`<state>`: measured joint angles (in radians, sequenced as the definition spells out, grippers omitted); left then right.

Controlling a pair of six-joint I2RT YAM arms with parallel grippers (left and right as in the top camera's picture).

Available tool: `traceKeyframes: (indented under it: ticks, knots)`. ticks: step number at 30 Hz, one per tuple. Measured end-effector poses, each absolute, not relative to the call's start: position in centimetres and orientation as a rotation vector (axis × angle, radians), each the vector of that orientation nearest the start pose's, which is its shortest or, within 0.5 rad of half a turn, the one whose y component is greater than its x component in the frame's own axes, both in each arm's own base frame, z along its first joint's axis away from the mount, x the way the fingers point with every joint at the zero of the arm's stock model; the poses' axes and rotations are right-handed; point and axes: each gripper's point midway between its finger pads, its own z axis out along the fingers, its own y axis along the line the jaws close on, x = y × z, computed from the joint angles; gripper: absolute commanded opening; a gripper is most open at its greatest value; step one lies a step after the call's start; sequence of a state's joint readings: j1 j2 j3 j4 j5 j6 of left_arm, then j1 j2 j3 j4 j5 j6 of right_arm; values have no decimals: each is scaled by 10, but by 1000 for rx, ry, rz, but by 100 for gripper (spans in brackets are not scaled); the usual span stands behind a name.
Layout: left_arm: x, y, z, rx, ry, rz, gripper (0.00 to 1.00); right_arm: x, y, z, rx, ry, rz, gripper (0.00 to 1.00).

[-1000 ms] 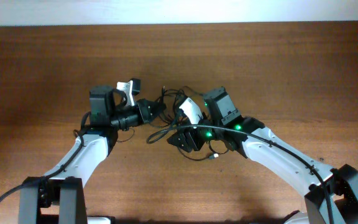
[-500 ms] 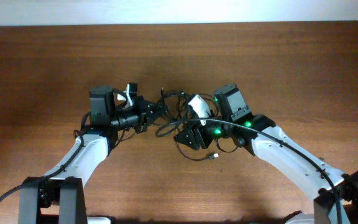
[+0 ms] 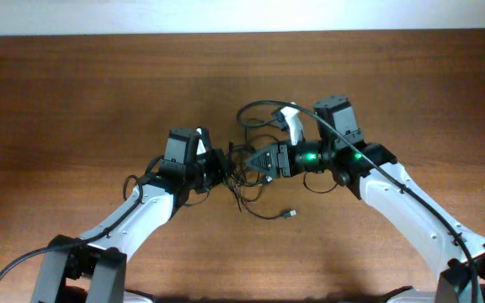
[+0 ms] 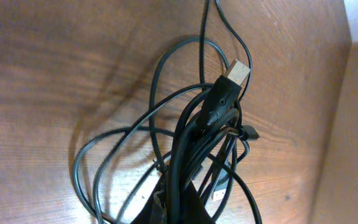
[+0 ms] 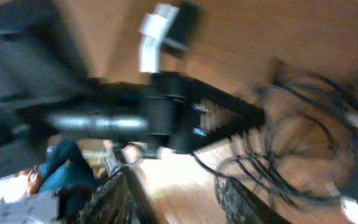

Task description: Untangle cables

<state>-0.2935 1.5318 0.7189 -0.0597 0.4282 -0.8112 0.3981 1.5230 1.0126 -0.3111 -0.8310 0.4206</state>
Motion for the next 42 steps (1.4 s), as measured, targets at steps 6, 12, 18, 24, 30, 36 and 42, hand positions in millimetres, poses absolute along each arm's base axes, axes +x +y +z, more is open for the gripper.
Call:
traceKeyframes:
  ticks: [6,12,18,24,30,36,42]
  knots:
    - [329,-172,59,-272,2581,-891,0,319,251,83,374,2814,1268,57]
    - [329,-172,59,-269,2580,-890,0,306,296,79,520,2827,1342,4]
    - [333,-138,43,-555,2602,-715,0,327,322,149,-190,2385,1371,4]
    - [384,-100,74,-871,2286,-672,0,240,278,345,-771,1697,1213,4]
    - [428,-35,171,-995,1928,-975,0,248,205,295,-480,2027,768,4]
    - [414,-102,253,-957,1807,-1713,7,232,276,205,-694,2336,1013,7]
    - [386,-131,300,-336,1785,-1746,0,257,253,208,-580,2336,974,99]
